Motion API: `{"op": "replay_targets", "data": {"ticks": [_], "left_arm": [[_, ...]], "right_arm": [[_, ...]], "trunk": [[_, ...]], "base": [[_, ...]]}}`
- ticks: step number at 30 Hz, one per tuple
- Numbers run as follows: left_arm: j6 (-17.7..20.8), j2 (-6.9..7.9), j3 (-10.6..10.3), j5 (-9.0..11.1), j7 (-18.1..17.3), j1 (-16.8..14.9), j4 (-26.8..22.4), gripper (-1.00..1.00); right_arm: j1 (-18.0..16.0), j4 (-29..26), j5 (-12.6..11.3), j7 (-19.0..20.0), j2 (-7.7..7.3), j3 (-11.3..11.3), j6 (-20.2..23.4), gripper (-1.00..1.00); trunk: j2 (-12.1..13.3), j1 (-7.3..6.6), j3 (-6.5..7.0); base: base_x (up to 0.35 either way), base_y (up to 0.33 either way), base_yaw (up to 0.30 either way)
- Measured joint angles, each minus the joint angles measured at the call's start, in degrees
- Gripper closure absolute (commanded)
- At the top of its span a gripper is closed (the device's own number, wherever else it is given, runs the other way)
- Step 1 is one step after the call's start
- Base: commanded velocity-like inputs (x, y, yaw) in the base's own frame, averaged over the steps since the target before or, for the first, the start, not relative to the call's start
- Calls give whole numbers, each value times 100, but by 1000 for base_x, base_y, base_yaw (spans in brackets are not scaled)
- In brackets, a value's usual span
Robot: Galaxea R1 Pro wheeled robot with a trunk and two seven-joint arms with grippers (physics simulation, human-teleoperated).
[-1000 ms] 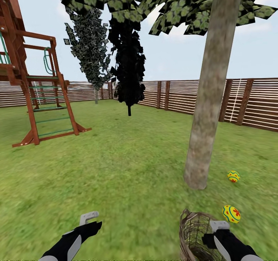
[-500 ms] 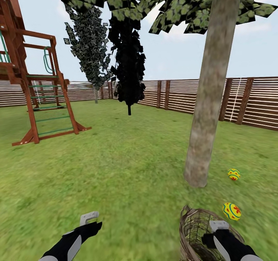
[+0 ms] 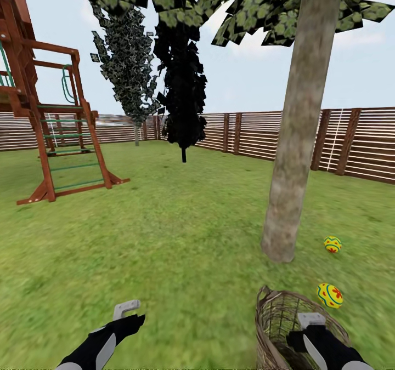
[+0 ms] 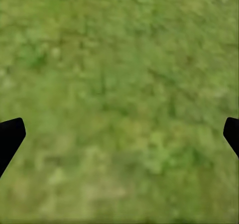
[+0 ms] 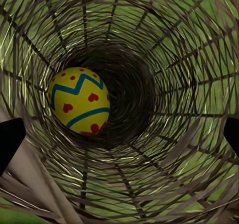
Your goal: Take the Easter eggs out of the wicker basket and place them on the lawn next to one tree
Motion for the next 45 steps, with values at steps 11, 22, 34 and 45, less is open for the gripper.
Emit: {"op": "replay_targets", "data": {"ticks": [11, 22, 34, 45], "left_arm": [[0, 0, 0, -1, 0, 0, 0, -100], [2, 52, 39, 25, 0, 1, -10, -100], [0, 41, 32, 27, 0, 0, -9, -100], [-76, 35, 37, 27, 1, 0, -9, -100]], "right_arm": [[0, -1, 0, 0, -1, -4, 0, -100], [-1, -9, -11, 35, -487, -33, 73, -100], [0, -19, -23, 44, -938, -25, 106, -100], [0, -19, -18, 36, -906, -17, 106, -100]], "trunk": [[-441, 242, -197], [-883, 483, -395], [-1044, 572, -467], [-1044, 571, -467]], "base": [[0, 0, 0], [0, 0, 0], [0, 0, 0], [19, 15, 0]]}}
